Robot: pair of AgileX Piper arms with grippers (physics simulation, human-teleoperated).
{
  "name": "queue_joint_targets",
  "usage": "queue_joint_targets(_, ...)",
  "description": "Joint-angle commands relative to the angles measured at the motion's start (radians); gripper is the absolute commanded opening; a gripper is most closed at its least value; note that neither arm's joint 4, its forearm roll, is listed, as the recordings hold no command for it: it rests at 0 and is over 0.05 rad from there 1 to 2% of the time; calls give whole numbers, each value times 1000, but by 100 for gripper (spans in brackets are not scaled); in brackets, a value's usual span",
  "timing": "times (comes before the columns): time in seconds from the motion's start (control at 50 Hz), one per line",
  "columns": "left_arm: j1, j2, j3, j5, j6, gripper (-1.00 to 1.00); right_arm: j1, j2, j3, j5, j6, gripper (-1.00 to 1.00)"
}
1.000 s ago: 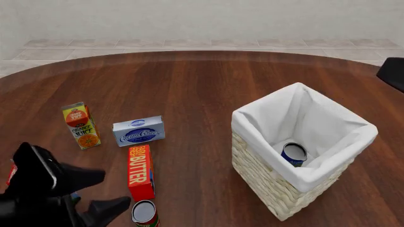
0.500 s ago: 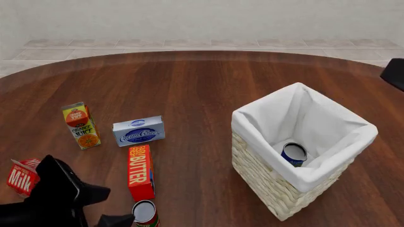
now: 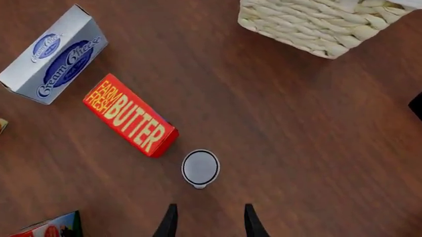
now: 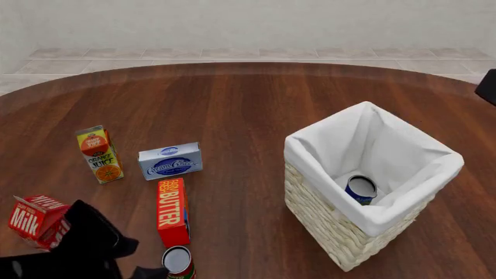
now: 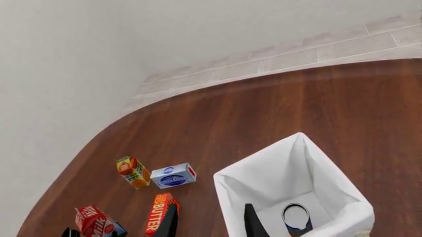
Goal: Pick up the alphabet soup and the tomato sauce, and put them in the basket.
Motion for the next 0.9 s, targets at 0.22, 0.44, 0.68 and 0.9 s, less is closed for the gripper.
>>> queue_joint_targets(0.22, 50, 93, 65, -117, 17, 100, -9, 10, 8, -12, -7, 100)
queue_joint_targets(0.44, 93, 145, 66, -168, 50, 100, -10, 11, 10, -12, -8, 100)
queue_joint_targets(0.68, 92, 204, 68, -216, 55, 100, -10, 12, 11, -14, -7, 100)
queue_joint_targets(0.9, 52, 237, 89, -252, 25, 100, -14, 3, 7, -4, -6, 100)
